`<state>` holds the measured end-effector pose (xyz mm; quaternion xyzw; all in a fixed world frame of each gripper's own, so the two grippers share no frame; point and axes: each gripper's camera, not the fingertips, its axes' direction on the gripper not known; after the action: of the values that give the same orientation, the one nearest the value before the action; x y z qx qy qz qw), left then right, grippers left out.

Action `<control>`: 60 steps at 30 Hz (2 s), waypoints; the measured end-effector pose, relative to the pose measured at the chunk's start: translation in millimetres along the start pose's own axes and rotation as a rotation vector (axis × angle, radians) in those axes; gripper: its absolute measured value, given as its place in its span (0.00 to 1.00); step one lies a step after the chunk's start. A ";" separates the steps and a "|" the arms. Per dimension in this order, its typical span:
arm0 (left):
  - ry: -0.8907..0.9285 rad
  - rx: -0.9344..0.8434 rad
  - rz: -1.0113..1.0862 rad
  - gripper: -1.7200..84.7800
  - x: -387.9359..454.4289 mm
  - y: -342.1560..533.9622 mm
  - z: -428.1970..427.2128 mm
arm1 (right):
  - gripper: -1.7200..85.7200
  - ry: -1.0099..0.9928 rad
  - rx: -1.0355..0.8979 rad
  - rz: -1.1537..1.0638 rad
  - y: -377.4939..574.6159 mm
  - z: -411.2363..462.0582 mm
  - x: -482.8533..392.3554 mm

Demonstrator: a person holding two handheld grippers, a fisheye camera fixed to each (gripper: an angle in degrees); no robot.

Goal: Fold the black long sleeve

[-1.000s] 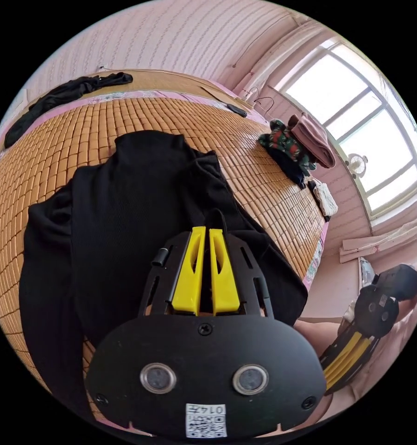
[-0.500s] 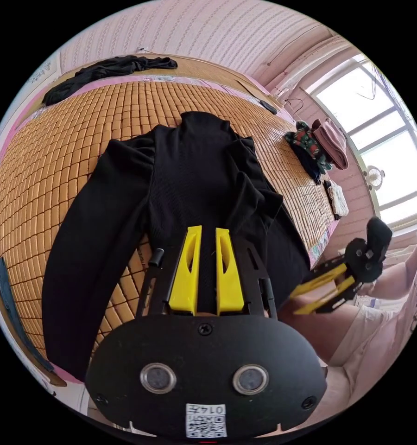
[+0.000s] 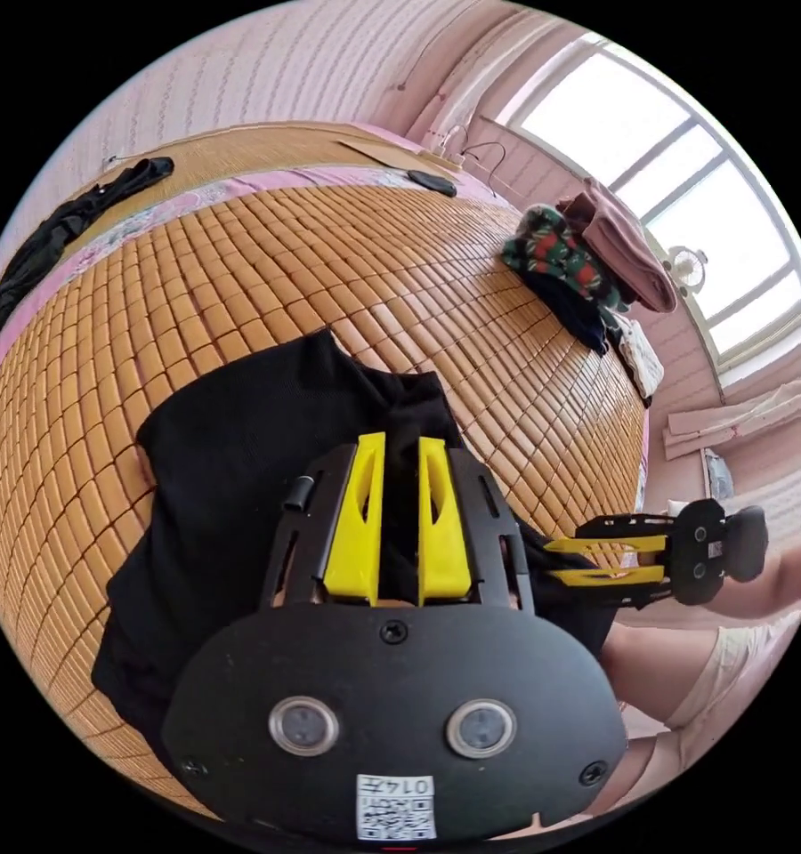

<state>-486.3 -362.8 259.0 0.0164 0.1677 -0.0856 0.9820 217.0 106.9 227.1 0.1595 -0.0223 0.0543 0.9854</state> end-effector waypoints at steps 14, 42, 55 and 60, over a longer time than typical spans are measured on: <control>-0.063 0.054 0.096 0.02 30.1 -53.4 27.3 | 0.02 -0.322 0.122 0.596 81.9 -20.2 85.9; -0.143 -0.188 -0.410 0.12 81.6 289.9 -98.0 | 0.03 -0.150 0.091 0.306 -80.0 -65.1 102.9; -0.162 -0.172 -0.334 0.01 93.6 294.4 -135.5 | 0.02 -0.053 0.100 0.338 -97.6 -97.7 96.1; -0.186 -0.135 -0.457 0.03 95.5 309.0 -147.0 | 0.02 -0.042 0.077 0.319 -105.1 -95.9 93.9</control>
<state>-391.9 -65.1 89.7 -0.0954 0.0814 -0.2952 0.9472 324.8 47.6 109.1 0.1929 -0.0658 0.2077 0.9567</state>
